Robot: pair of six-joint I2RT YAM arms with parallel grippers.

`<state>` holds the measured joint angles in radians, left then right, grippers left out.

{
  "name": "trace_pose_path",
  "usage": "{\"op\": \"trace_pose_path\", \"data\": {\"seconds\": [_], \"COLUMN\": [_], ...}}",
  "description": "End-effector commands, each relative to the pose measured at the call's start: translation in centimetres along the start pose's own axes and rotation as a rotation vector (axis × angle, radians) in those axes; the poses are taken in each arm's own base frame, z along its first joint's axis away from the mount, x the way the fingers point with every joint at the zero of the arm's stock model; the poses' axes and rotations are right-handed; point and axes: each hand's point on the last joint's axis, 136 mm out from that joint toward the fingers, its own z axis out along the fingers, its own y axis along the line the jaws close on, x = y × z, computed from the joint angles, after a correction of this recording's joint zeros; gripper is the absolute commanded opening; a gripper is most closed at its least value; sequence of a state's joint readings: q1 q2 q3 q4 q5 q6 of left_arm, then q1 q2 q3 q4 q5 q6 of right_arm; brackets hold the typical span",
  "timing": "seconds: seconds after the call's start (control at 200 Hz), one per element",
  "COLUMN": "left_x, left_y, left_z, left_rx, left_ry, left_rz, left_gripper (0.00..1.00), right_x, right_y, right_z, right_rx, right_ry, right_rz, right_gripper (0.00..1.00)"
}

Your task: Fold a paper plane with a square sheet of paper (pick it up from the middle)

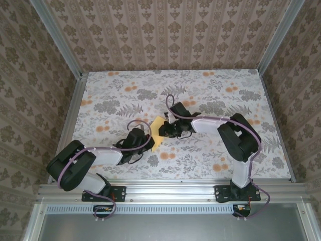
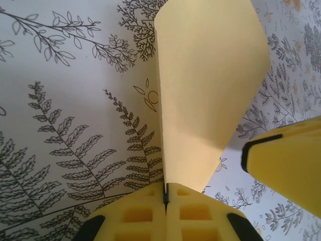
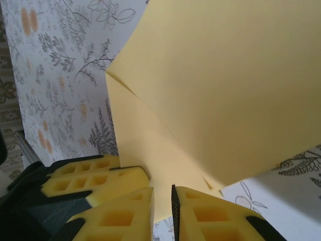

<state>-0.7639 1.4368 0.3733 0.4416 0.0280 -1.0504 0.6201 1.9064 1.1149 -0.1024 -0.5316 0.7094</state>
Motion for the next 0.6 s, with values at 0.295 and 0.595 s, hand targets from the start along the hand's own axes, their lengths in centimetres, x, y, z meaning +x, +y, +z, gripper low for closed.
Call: {"op": "trace_pose_path", "data": {"seconds": [0.295, 0.595], "left_x": [-0.3, -0.1], "left_y": [0.2, -0.3], "left_z": [0.3, -0.5], "left_rx": [-0.019, 0.035], "left_ry": [-0.002, -0.011], "left_rz": [0.083, 0.157], "left_gripper": [0.09, 0.25], "right_x": [0.4, 0.7], "right_y": [-2.5, -5.1], "right_z": [2.4, 2.4], "right_rx": [0.073, 0.169], "right_ry": [0.074, 0.067], "right_rz": [0.04, 0.095], "right_gripper": [0.16, 0.15]}}
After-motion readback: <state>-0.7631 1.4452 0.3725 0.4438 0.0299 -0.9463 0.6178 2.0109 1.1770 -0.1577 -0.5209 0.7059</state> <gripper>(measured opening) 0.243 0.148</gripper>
